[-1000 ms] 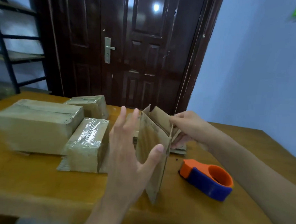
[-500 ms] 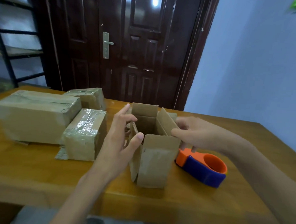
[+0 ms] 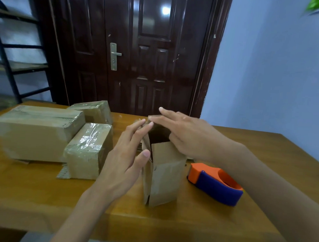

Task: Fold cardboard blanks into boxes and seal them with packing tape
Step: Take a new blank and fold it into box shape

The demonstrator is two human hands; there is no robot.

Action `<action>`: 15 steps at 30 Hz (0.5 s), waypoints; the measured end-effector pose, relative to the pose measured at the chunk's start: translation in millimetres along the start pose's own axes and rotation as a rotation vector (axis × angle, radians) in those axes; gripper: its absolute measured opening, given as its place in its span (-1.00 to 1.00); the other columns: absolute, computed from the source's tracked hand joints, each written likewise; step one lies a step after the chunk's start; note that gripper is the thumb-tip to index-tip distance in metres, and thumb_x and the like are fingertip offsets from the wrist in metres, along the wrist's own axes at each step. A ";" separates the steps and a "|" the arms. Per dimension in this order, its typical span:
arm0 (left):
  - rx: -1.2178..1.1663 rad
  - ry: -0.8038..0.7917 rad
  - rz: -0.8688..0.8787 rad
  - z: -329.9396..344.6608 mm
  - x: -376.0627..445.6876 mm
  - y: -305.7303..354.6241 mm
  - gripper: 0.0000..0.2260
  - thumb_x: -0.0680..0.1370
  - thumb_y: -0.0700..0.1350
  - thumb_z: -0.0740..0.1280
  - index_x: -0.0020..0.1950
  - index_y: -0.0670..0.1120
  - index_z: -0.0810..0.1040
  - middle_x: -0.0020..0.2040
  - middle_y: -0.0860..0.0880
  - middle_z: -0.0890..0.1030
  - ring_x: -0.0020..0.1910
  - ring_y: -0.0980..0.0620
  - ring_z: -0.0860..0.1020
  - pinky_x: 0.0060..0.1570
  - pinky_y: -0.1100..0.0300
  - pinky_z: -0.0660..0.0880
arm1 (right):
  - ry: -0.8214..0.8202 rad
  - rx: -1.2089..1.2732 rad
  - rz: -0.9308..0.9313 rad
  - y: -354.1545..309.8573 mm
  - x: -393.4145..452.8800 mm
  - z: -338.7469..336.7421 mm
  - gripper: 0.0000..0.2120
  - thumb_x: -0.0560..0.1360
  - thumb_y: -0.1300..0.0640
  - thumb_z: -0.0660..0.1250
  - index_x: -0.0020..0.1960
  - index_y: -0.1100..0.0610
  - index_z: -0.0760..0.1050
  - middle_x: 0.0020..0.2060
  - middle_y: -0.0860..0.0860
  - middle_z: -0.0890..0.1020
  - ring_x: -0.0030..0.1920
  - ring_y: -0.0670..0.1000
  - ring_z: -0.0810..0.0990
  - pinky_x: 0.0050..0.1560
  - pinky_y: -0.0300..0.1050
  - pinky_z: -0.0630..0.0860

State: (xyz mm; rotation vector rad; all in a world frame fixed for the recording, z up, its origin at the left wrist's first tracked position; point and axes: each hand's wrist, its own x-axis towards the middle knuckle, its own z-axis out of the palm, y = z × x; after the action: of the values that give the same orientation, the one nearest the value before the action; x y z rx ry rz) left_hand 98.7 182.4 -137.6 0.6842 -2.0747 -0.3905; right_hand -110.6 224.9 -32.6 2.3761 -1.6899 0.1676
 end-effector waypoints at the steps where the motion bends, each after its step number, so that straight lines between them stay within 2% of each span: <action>1: 0.008 0.004 0.009 0.0 0.0 1.0 -0.36 0.62 0.44 -0.12 0.66 0.25 0.16 0.64 0.22 0.19 0.58 0.16 0.28 0.24 0.23 0.44 | -0.046 0.026 0.038 -2.7 4.0 -0.4 -0.39 0.71 0.12 0.13 0.66 -0.22 0.00 0.68 -0.07 0.12 0.60 0.07 0.27 0.43 0.07 0.48; 4: 0.034 -0.003 0.040 1.1 1.4 6.3 -0.35 0.63 0.44 -0.13 0.67 0.23 0.17 0.63 0.21 0.21 0.57 0.15 0.30 0.23 0.20 0.48 | -0.063 0.063 0.081 -9.5 11.9 3.6 -0.35 0.70 0.12 0.18 0.69 -0.09 -0.04 0.61 -0.01 0.27 0.49 0.06 0.38 0.42 0.03 0.45; 7: 0.080 -0.007 0.063 1.1 4.2 7.7 -0.35 0.62 0.45 -0.14 0.65 0.25 0.21 0.62 0.21 0.23 0.58 0.11 0.28 0.18 0.21 0.50 | 0.050 -0.114 0.033 -10.8 17.6 7.9 -0.35 0.65 0.10 0.24 0.67 0.03 0.05 0.48 0.01 0.36 0.37 0.06 0.37 0.34 0.02 0.43; 11: 0.092 0.029 0.071 3.0 5.0 2.2 -0.35 0.62 0.45 -0.13 0.65 0.24 0.23 0.60 0.18 0.26 0.56 0.04 0.30 0.18 0.11 0.55 | 0.142 -0.217 0.079 -15.3 19.1 19.6 -0.54 0.61 0.10 0.31 0.47 0.02 0.31 0.28 0.01 0.49 0.22 0.06 0.41 0.19 0.00 0.45; 13: 0.018 0.052 0.070 8.5 5.5 0.9 -0.36 0.63 0.44 -0.09 0.65 0.21 0.22 0.60 0.15 0.27 0.57 0.01 0.31 0.27 0.05 0.53 | 0.117 -0.210 0.132 -22.1 18.7 27.2 -0.62 0.61 0.12 0.34 0.41 -0.01 0.40 0.21 -0.01 0.54 0.18 0.06 0.47 0.20 0.03 0.48; 15: -0.078 0.085 0.055 17.4 6.4 1.5 -0.34 0.64 0.42 -0.05 0.66 0.15 0.19 0.60 0.14 0.26 0.59 0.01 0.29 0.42 0.02 0.43 | 0.099 -0.173 0.171 -28.4 18.9 30.2 -0.77 0.61 0.11 0.36 0.26 -0.04 0.53 0.10 -0.03 0.58 0.12 0.07 0.51 0.22 0.09 0.51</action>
State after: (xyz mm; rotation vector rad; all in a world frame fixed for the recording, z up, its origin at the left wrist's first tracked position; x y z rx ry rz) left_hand 80.8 180.1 -142.3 0.5857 -1.9828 -0.4023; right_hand -78.6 209.1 -60.9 2.0659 -1.7827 0.1569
